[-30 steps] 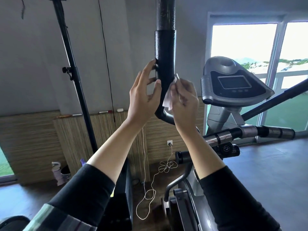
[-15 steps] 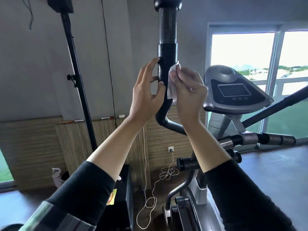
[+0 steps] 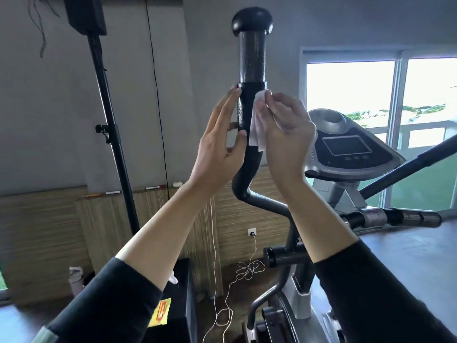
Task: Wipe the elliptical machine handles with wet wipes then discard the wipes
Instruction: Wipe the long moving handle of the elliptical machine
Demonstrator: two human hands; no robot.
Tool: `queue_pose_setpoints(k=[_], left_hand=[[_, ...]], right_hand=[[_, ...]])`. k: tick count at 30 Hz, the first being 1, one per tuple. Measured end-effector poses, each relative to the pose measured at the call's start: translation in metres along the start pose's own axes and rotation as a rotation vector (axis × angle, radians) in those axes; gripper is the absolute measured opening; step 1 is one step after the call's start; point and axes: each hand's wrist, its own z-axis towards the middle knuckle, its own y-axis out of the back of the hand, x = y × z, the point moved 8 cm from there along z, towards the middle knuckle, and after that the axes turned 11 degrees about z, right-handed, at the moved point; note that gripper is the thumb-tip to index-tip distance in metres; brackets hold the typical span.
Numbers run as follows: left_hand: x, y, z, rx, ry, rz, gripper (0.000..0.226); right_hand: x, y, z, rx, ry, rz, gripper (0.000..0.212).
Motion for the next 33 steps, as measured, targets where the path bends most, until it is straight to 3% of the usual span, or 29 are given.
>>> queue_pose_setpoints(k=[7,15,21,28,33], left_hand=[[0.015,-0.002,0.000,0.098,-0.018,-0.047,0.061],[0.021,-0.003,0.003,0.155,-0.106,-0.111,0.061],[0.028,-0.005,0.000,0.171,-0.170,-0.108,0.063],[0.035,-0.007,0.001,0.161,-0.194,-0.120,0.065],[0.039,-0.014,-0.011,0.130,-0.237,-0.117,0.063]], right_hand=[[-0.011,0.016,-0.038,0.017,0.096,-0.150,0.018],[0.022,-0.010,-0.005,-0.032,0.301,-0.256,0.017],[-0.010,0.013,-0.045,-0.041,0.263,-0.279,0.022],[0.020,-0.013,-0.017,-0.088,0.424,-0.268,0.015],[-0.006,0.004,-0.048,-0.052,0.436,-0.272,0.020]])
